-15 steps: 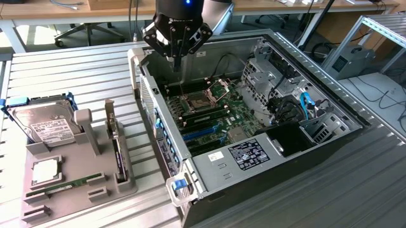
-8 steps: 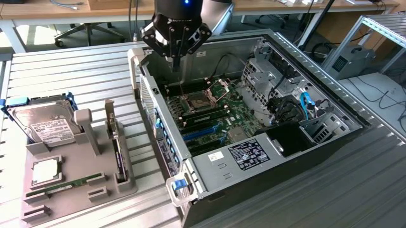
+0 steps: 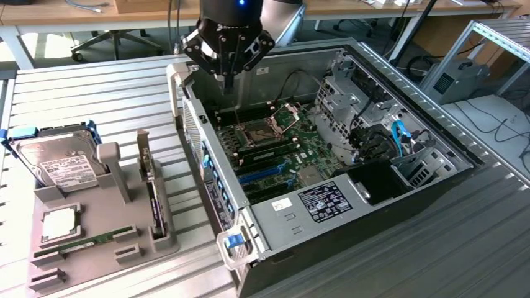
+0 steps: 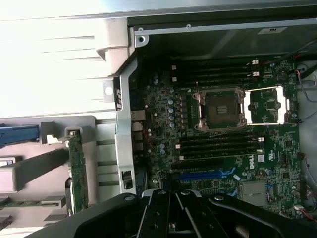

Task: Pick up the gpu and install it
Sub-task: 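Reach for the gpu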

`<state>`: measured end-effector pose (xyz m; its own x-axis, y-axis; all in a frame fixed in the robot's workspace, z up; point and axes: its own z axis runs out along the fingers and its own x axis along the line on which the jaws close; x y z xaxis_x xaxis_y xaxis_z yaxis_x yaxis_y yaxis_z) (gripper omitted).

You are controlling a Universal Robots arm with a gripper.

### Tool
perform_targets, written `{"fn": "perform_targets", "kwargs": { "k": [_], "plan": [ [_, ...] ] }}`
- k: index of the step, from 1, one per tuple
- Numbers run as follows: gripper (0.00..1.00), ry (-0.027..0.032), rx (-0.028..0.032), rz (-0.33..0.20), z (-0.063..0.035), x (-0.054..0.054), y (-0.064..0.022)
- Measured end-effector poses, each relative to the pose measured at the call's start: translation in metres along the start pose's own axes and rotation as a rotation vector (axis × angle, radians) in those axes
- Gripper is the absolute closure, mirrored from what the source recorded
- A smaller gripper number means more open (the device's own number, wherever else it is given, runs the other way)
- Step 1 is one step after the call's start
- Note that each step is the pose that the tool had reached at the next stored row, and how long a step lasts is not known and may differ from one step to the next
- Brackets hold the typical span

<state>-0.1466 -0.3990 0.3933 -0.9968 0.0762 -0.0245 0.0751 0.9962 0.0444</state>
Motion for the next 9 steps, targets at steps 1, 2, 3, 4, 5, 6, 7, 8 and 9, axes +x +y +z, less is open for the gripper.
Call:
{"fn": "perform_targets", "kwargs": {
  "k": [1, 2, 3, 4, 5, 6, 7, 8, 9],
  "plan": [
    [0.89, 0.0000, 0.0000, 0.000, 0.0000, 0.0004, 0.0000],
    [0.89, 0.0000, 0.0000, 0.000, 0.0000, 0.0009, -0.0001],
    [0.89, 0.0000, 0.0000, 0.000, 0.0000, 0.0014, -0.0001],
    [0.89, 0.0000, 0.0000, 0.000, 0.0000, 0.0018, -0.0001],
    [0.89, 0.0000, 0.0000, 0.000, 0.0000, 0.0022, -0.0001],
    [0.89, 0.0000, 0.0000, 0.000, -0.0001, 0.0025, -0.0002],
    [0.89, 0.0001, 0.0001, 0.000, -0.0001, 0.0030, -0.0002],
    [0.89, 0.0000, 0.0000, 0.000, -0.0001, 0.0034, -0.0003],
    [0.89, 0.0000, 0.0000, 0.000, -0.0001, 0.0037, -0.0003]
  ]
}}
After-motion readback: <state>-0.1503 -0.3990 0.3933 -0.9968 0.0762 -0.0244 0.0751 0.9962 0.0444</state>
